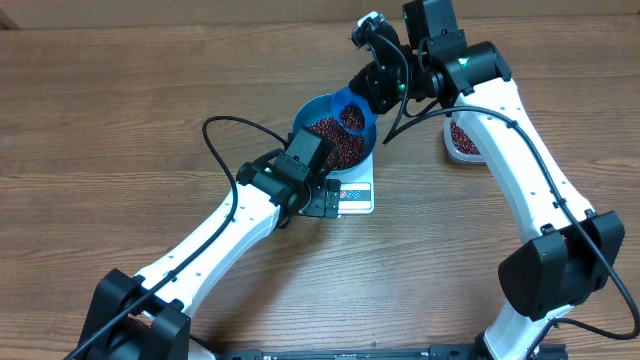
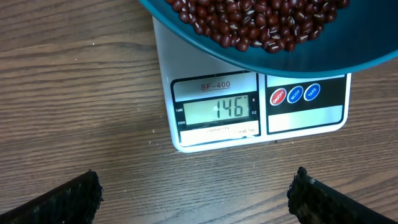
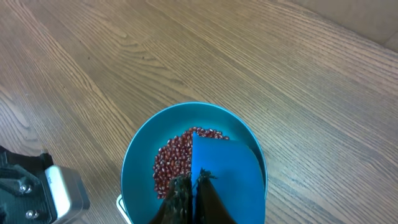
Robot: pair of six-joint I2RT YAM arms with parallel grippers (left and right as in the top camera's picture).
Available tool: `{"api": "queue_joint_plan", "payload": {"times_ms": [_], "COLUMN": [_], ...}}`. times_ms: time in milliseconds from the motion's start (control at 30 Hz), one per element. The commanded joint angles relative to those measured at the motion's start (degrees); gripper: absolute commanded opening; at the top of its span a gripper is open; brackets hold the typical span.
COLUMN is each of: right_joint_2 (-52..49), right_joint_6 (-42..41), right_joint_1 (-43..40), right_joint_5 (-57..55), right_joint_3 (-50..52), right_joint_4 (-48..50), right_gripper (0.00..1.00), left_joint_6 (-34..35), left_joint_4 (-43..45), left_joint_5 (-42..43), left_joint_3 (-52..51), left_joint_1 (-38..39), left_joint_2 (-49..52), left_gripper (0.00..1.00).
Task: Scoop item into bowl and weigh 150g on scale
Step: 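Tilt the blue scoop slowly to trickle beans into the teal bowl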
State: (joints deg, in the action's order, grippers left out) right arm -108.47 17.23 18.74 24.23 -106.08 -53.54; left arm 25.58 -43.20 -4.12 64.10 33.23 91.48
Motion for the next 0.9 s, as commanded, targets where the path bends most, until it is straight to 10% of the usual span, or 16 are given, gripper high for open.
{"api": "queue_joint_plan", "payload": {"times_ms": [0, 867], "right_joint_2": [3.0, 3.0], "right_joint_6": [-1.0, 4.4], "right_joint_1": [-0.1, 0.1], "right_joint_5": [0.9, 0.2], "right_joint_3": [-1.9, -1.9], "right_joint_4": [0.6, 3.7], "right_gripper": [0.04, 0.04], "left_joint_6": [0.8, 0.8], "left_joint_4": [0.2, 0.2], "left_joint_5": [0.3, 0.3], "left_joint_3": [-0.3, -0.3], "left_joint_1": [-0.2, -0.2], "left_joint_2": [-0.5, -0.5], "left_gripper": [1.00, 0.99]}}
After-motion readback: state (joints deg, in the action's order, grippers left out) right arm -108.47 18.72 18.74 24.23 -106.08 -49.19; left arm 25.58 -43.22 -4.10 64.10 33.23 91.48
